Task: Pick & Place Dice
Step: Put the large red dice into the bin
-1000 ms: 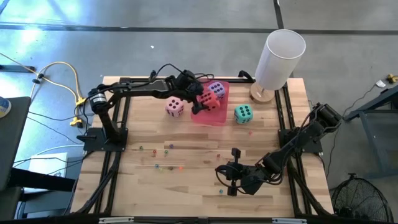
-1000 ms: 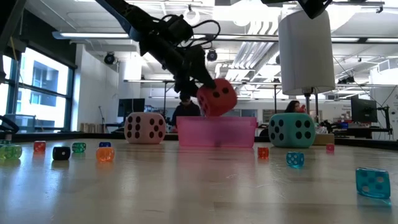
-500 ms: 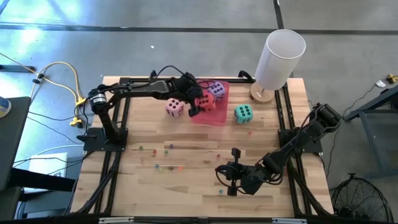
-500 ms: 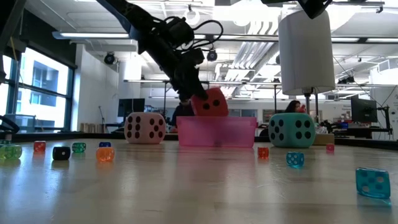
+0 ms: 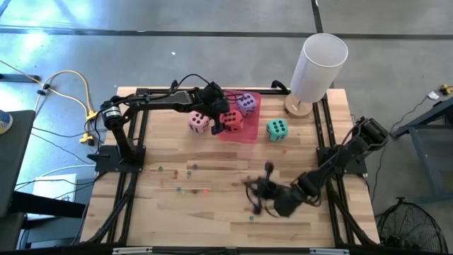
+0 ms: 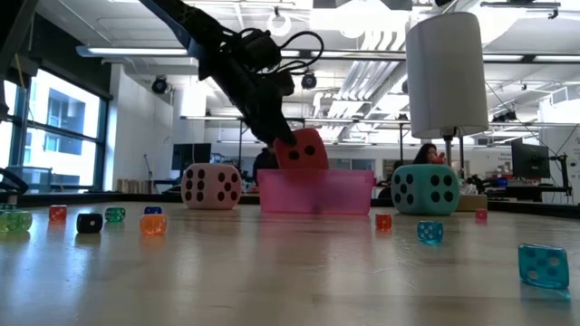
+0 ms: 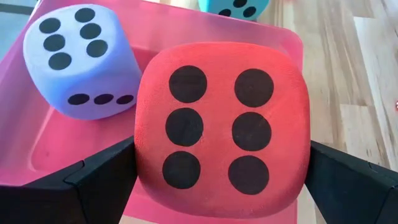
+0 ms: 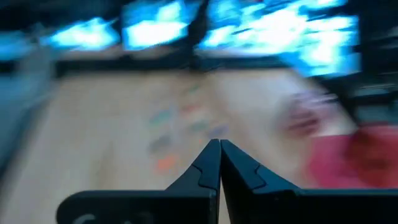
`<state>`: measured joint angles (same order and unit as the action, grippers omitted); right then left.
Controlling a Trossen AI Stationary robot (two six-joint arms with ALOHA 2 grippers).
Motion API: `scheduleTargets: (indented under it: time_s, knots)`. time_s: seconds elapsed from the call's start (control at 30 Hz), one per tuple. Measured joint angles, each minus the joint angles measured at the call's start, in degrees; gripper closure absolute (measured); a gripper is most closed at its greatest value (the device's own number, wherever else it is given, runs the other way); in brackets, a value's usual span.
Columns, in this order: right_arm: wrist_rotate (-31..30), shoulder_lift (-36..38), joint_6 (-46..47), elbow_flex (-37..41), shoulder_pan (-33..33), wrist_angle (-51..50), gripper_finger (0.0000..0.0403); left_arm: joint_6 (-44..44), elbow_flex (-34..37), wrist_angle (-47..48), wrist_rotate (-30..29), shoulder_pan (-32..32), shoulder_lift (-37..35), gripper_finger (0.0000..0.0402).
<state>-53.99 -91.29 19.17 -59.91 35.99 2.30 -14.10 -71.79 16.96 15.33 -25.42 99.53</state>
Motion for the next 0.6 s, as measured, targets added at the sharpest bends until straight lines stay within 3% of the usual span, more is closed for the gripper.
scheduleTargets:
  time_s: [0.1, 0.23, 0.33, 0.5, 0.6]
  knots:
    - [-10.3, 0.0, -3.0, 0.0, -3.8, -2.4, 0.0401, -1.1, 0.0, 0.0, 0.0, 0.0, 0.0, 0.0002]
    - [-13.8, 0.0, -0.7, 0.0, -11.7, -7.2, 0.0401, -1.1, 0.0, 0.0, 0.1, 0.0, 0.0, 0.0002]
    - [-7.6, 0.0, 1.4, 0.1, -19.2, -8.8, 0.0401, -1.1, 0.0, 0.0, 0.1, 0.0, 0.0, 0.0002]
    - [10.5, -1.0, -1.5, 0.1, -29.4, -3.8, 0.0401, -2.0, 0.0, 0.0, 0.1, 0.0, 0.0, 0.0002]
    - [16.2, -2.3, -3.2, 0.2, -33.5, -1.5, 0.0401, -1.9, 0.0, 0.0, 0.1, 0.0, 0.0, 0.0002]
